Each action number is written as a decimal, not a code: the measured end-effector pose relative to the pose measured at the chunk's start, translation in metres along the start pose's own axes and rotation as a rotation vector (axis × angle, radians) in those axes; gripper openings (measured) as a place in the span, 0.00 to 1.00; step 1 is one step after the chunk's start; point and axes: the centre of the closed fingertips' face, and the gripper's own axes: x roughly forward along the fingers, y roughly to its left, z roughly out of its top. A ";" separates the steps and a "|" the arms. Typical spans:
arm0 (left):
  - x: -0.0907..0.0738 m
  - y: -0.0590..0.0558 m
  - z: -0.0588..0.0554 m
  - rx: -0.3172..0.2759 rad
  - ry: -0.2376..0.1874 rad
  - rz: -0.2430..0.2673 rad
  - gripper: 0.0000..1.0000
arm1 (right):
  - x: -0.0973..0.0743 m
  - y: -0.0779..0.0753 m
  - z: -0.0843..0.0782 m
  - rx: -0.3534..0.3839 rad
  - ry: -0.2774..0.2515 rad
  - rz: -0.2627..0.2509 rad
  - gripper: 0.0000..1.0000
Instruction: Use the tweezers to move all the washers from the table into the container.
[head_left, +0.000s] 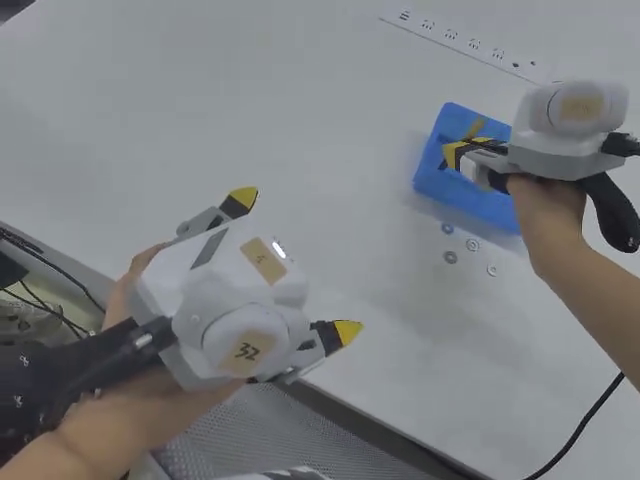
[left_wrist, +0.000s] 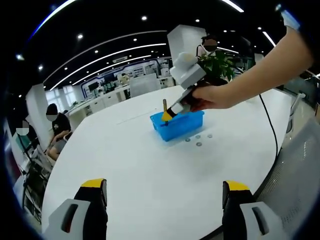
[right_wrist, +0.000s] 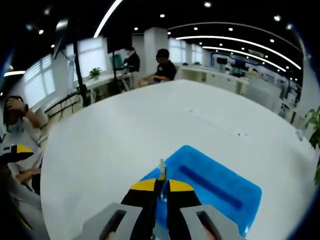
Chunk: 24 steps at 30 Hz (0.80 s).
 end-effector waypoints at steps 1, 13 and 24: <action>0.000 0.000 0.000 0.001 0.001 -0.001 0.98 | -0.003 -0.002 -0.002 0.002 -0.005 -0.008 0.03; -0.002 0.000 -0.001 0.012 0.006 0.001 0.98 | -0.008 -0.006 0.000 0.032 -0.001 -0.022 0.05; -0.003 -0.002 0.000 0.018 0.001 0.001 0.98 | -0.060 -0.007 0.035 0.155 -0.164 0.031 0.04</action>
